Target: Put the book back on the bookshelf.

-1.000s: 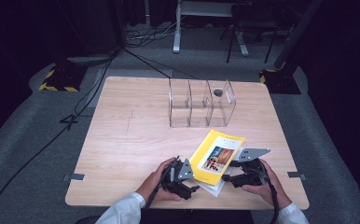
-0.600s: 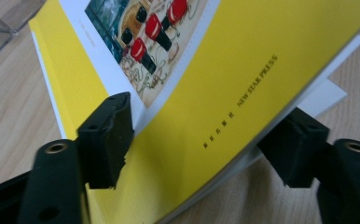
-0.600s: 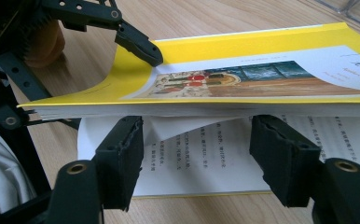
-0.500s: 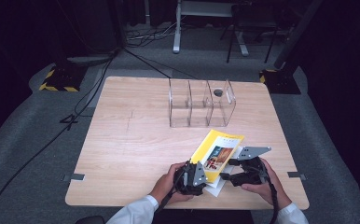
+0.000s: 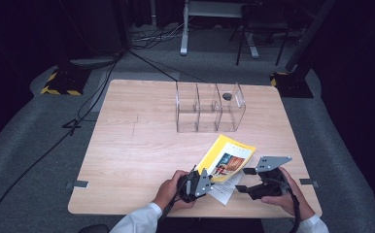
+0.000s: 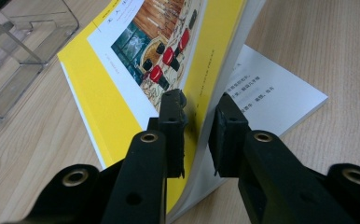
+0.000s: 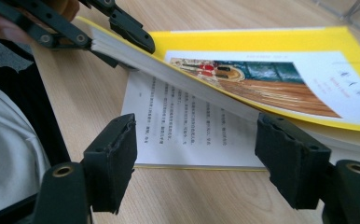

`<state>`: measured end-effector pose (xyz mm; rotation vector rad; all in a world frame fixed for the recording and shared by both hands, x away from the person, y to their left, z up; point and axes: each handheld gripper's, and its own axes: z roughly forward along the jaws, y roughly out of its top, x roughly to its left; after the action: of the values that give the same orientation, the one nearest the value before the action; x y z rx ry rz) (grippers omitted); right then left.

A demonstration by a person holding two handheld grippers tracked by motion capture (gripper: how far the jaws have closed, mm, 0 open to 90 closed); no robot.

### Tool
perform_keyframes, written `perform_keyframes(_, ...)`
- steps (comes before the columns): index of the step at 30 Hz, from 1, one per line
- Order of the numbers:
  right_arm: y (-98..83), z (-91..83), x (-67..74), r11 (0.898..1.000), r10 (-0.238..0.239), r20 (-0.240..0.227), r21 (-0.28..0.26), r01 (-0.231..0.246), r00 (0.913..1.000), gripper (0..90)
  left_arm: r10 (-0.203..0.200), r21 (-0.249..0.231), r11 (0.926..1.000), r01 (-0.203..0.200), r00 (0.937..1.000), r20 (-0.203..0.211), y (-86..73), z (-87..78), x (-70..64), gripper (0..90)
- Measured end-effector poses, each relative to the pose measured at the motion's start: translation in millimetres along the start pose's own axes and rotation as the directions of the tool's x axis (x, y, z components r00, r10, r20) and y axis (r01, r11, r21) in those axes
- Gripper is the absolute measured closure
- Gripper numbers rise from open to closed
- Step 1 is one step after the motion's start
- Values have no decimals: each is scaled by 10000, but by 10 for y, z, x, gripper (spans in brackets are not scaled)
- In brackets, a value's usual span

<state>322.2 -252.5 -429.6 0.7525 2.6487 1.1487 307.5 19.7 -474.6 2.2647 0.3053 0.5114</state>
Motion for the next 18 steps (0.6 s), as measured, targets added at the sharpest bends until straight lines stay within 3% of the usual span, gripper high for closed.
perform_keyframes(3, 15, -100, 43, 9958, -676, 144, -616, 683, 9976, 328, -66, 96, 9999, 64, 9999, 142, -26, -60, 64, 799)
perform_keyframes(7, 67, -159, 145, 9770, -1594, 168, -1408, 1602, 9871, 327, -339, 76, 9994, 335, 9980, 541, -109, -151, 174, 797)
perform_keyframes(9, 110, -131, 172, 9699, -1878, 180, -1541, 1883, 9820, 316, -384, 131, 9992, 375, 9969, 687, -142, -190, 211, 795)
perform_keyframes(11, 160, -54, 180, 9643, -2147, 115, -1564, 2138, 9766, 313, -406, 89, 9992, 399, 9948, 934, -191, -245, 270, 793)
perform_keyframes(14, 212, 100, 138, 9574, -2615, 517, -1129, 2658, 9638, 319, -580, 110, 9983, 571, 9911, 1200, -260, -311, 340, 787)
perform_keyframes(18, 234, 236, 48, 9536, -2845, 692, -815, 2897, 9562, 324, -640, 89, 9980, 634, 9881, 1402, -340, -390, 416, 783)
